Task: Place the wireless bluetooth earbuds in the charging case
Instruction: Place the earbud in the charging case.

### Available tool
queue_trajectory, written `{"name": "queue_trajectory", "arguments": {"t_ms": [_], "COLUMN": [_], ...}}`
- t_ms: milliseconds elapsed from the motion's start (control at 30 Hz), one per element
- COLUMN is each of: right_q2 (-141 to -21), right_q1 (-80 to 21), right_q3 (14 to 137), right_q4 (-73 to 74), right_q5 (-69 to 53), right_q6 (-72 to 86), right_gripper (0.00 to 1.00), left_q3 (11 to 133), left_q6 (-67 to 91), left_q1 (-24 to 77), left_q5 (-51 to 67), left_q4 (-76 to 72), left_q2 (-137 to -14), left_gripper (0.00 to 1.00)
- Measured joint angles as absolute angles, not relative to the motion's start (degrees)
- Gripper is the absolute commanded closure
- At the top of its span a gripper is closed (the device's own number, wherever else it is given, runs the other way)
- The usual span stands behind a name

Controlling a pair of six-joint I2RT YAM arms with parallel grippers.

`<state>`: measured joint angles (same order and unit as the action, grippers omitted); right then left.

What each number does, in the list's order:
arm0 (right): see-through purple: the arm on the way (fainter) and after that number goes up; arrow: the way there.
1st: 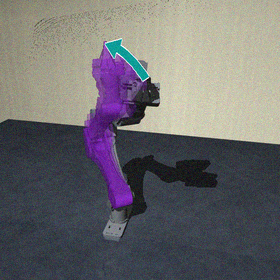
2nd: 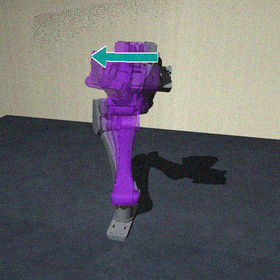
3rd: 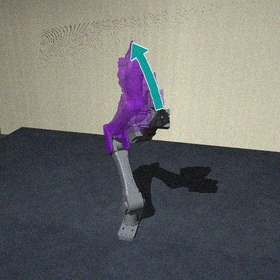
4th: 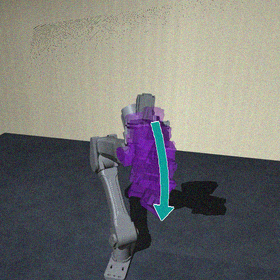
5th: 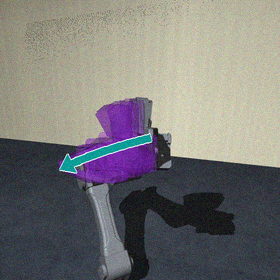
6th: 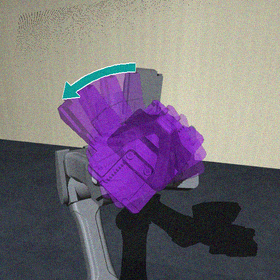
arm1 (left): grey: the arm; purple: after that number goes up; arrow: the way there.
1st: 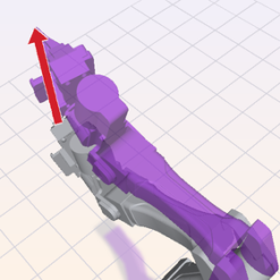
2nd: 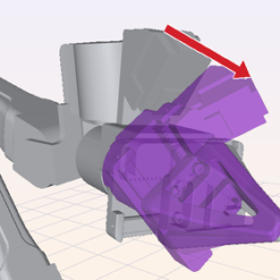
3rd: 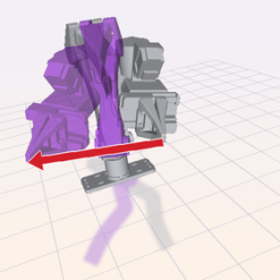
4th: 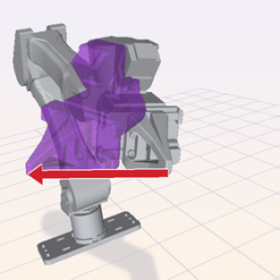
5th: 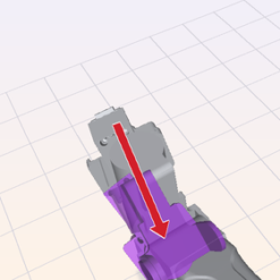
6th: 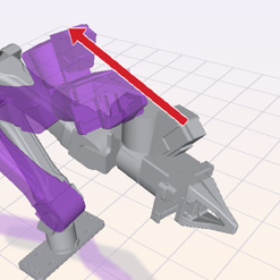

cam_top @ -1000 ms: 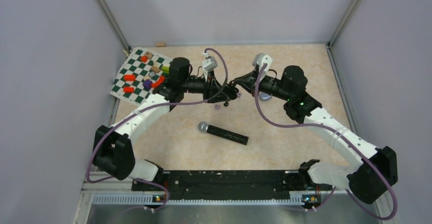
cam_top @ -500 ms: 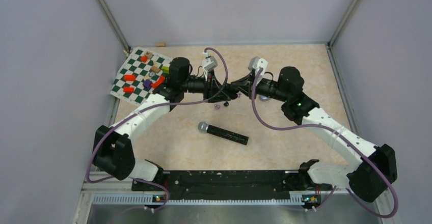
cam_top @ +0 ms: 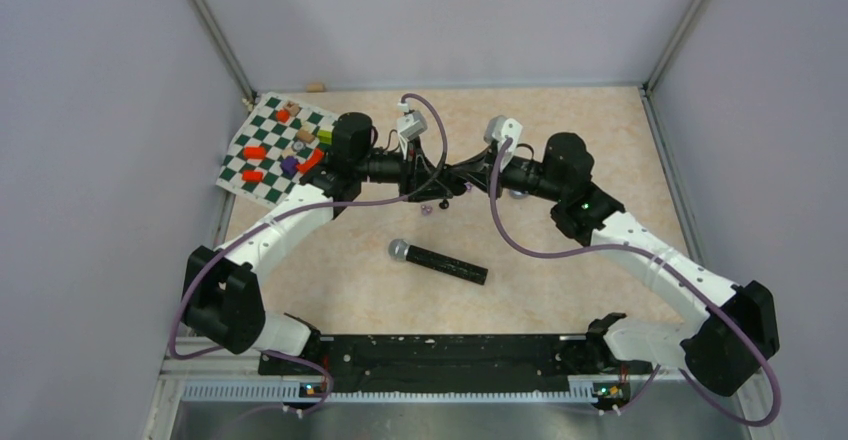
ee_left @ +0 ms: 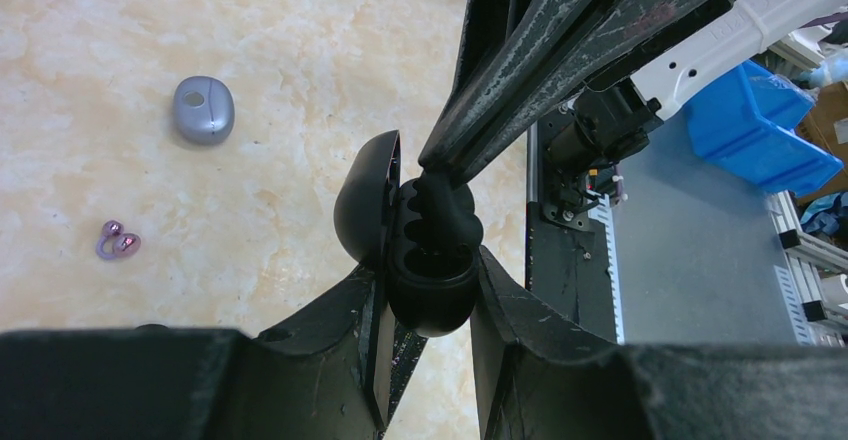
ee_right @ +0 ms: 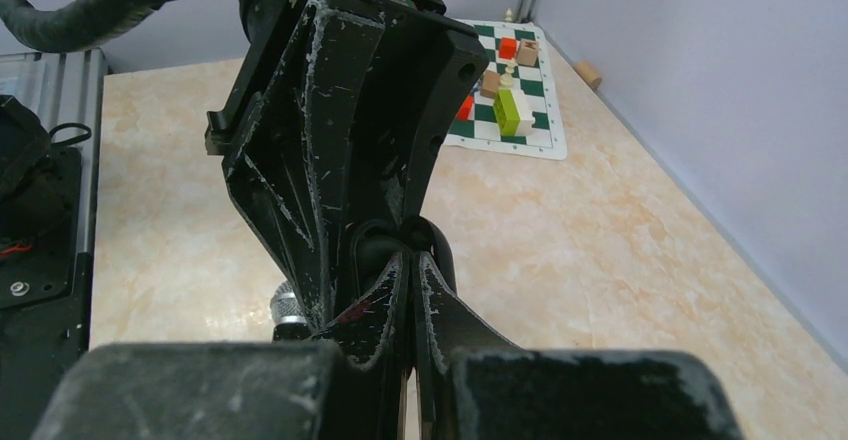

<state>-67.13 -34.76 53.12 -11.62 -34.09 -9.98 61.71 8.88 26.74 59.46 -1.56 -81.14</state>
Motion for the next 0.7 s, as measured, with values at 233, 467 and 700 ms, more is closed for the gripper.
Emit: {"name": "queue_trajectory", "arguments": {"t_ms": [233,467,700], "right_q2": [-67.66,-67.94,-67.99], "right_q1": [-35.51,-35.94,-36.14], "right_q3": [52.86,52.12,52.12], "right_q4": [-12.58,-13.58,-13.72], "right_q5": [-32.56,-31.57,-31.46], "right_q6": [-10.46,-10.81,-11.38], "right_gripper": [1.00,1.00,1.00], "left_q3": [61.69,61.58,61.54], "left_q6": [9.17,9.43,9.56], "left_q1": [26.74,26.74,26.74], "left_q5": [59.79,60.14,59.99], "left_q4": [-1.63,-1.96,-2.02], "left_q2": [-81.14,-81.14,-81.14], "left_gripper": [1.00,1.00,1.00]}}
